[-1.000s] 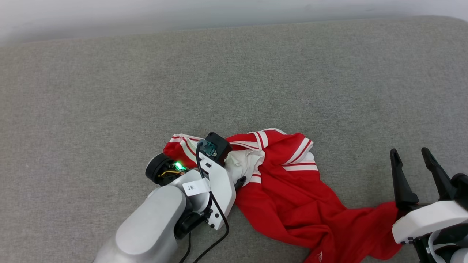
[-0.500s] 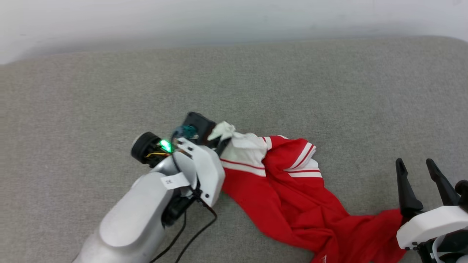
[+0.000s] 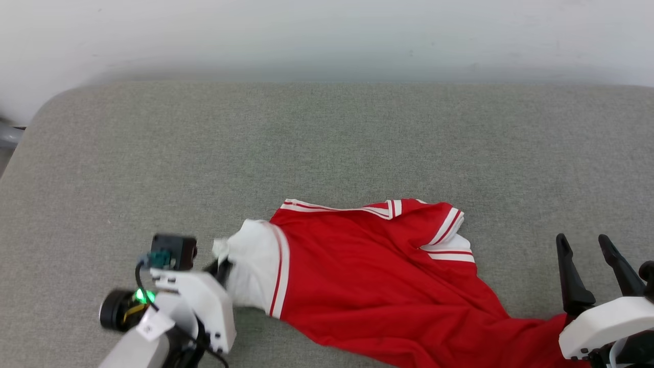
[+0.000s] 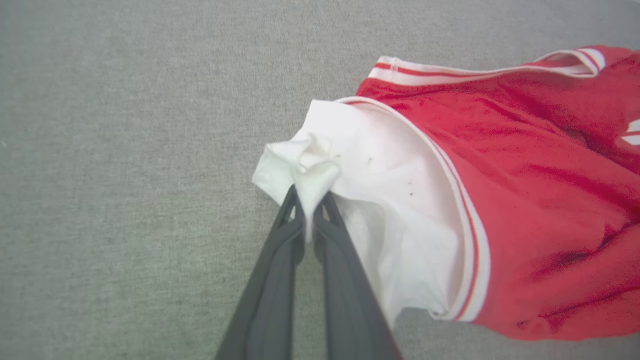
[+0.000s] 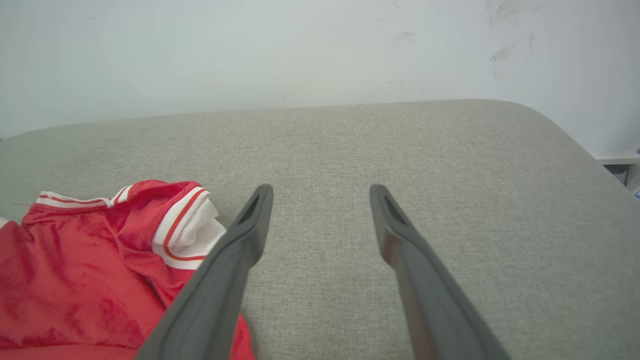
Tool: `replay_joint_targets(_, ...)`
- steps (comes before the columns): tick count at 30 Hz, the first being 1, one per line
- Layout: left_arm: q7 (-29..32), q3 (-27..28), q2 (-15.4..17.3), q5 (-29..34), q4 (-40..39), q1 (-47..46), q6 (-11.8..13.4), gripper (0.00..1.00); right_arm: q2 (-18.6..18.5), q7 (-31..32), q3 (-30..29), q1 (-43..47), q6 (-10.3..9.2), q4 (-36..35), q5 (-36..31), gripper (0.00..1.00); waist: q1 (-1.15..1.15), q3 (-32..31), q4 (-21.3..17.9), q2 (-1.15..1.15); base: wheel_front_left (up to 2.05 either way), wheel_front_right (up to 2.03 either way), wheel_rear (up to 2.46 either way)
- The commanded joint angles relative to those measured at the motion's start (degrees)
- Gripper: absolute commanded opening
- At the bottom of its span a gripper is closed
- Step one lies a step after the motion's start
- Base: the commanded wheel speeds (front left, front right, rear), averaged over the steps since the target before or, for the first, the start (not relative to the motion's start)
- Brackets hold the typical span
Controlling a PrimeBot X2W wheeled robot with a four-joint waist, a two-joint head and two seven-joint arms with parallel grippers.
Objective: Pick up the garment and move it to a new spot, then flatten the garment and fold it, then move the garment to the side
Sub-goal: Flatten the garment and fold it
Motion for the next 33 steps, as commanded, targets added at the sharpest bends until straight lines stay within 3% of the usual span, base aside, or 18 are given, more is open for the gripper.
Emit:
replay_joint_targets(1,-0.12,0.63,0.1,-0.96,0.17,2.25,0.92,0.0,0.13,0.23,0.1,-0.07,-0.02,-0.29,0.64,1.0,0.0,0.2,0.14,0.0,0.0,0.0,0.0)
replay_joint_targets(8,-3.09,2.34,-1.79,-4.33,4.13,7.83,2.03,0.0,0.15,0.76,0.33,-0.45,-0.02,-0.22,0.76,1.0,0.0,0.29,0.2,0.0,0.0,0.0,0.0)
replay_joint_targets(9,-3.58,2.4,-2.18,-4.53,4.7,7.97,2.16,0.33,0.15,0.79,0.27,-0.38,-0.02,-0.11,0.84,1.0,0.0,0.13,0.22,0.0,0.0,0.0,0.0)
replay_joint_targets(10,-4.3,2.37,-2.7,-4.61,4.94,8.13,2.04,0.82,0.15,0.91,0.1,-0.16,-0.02,0.01,0.87,1.0,0.0,-0.21,0.3,0.0,0.0,0.0,0.0)
replay_joint_targets(11,-5.23,2.43,-2.92,-4.21,5.06,8.15,2.14,1.0,0.15,1.02,0.04,0.04,-0.02,0.0,0.81,1.0,0.0,-0.42,0.31,0.0,0.0,0.0,0.0)
replay_joint_targets(23,-19.5,3.29,-4.06,0.98,2.09,6.11,2.85,1.0,-0.55,4.22,-0.67,0.92,-0.02,1.71,2.56,1.0,0.0,-2.86,1.09,0.0,0.0,0.0,0.0)
replay_joint_targets(27,-25.07,3.6,-4.86,2.98,-1.17,5.73,3.32,1.0,-2.2,10.42,0.13,-0.68,-0.02,5.06,5.09,1.0,0.0,-2.93,1.93,0.0,0.0,0.0,0.0)
replay_joint_targets(33,-27.45,3.71,-5.32,5.39,-5.65,5.36,3.85,1.0,-4.47,19.37,3.47,-3.9,-0.02,7.1,6.71,1.0,0.0,-1.92,3.26,0.0,0.0,0.0,0.0)
